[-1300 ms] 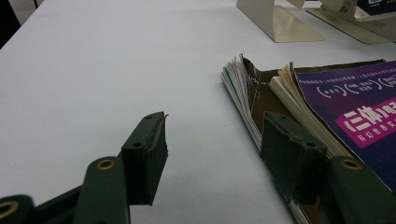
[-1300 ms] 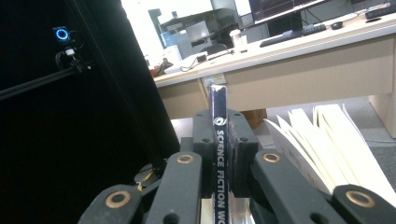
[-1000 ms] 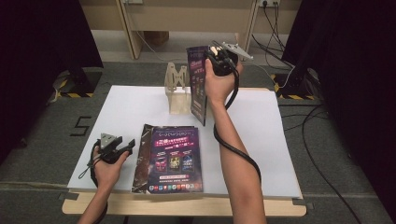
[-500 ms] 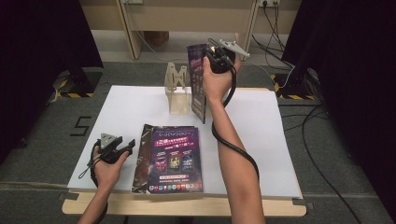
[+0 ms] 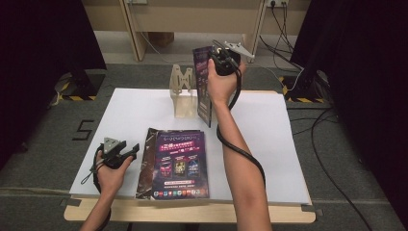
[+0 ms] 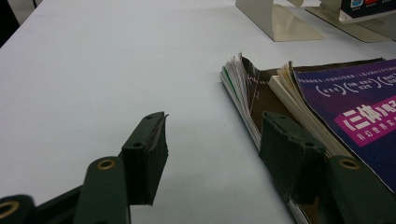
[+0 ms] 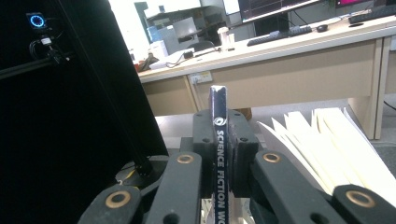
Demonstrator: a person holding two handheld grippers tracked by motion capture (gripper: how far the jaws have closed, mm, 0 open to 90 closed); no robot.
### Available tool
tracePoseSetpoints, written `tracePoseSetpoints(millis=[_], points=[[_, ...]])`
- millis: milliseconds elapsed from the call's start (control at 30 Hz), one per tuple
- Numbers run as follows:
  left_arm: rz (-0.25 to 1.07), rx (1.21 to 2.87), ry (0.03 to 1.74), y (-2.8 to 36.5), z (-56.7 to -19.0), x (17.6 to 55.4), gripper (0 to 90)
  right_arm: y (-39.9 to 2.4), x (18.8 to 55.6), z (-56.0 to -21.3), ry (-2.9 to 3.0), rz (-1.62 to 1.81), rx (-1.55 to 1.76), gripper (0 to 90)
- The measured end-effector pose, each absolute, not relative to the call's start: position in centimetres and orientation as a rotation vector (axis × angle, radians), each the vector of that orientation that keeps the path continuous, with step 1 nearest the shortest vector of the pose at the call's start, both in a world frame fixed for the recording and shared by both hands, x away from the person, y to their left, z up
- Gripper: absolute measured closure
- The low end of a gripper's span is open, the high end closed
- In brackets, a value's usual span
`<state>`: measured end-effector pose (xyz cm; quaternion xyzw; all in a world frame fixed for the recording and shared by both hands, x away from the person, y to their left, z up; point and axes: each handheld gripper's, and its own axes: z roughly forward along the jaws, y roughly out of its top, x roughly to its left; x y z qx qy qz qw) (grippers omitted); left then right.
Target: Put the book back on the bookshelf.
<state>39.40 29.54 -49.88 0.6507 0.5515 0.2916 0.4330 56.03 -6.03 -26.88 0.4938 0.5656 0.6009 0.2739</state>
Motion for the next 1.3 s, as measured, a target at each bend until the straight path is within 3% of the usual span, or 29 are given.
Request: tracePoseSetpoints(millis=[1300], points=[[0.724, 1.631, 1.371, 29.5, -49.9, 39.4, 41.2, -4.8, 57.4, -27.7, 1.576, 1.487, 1.369, 84.4]])
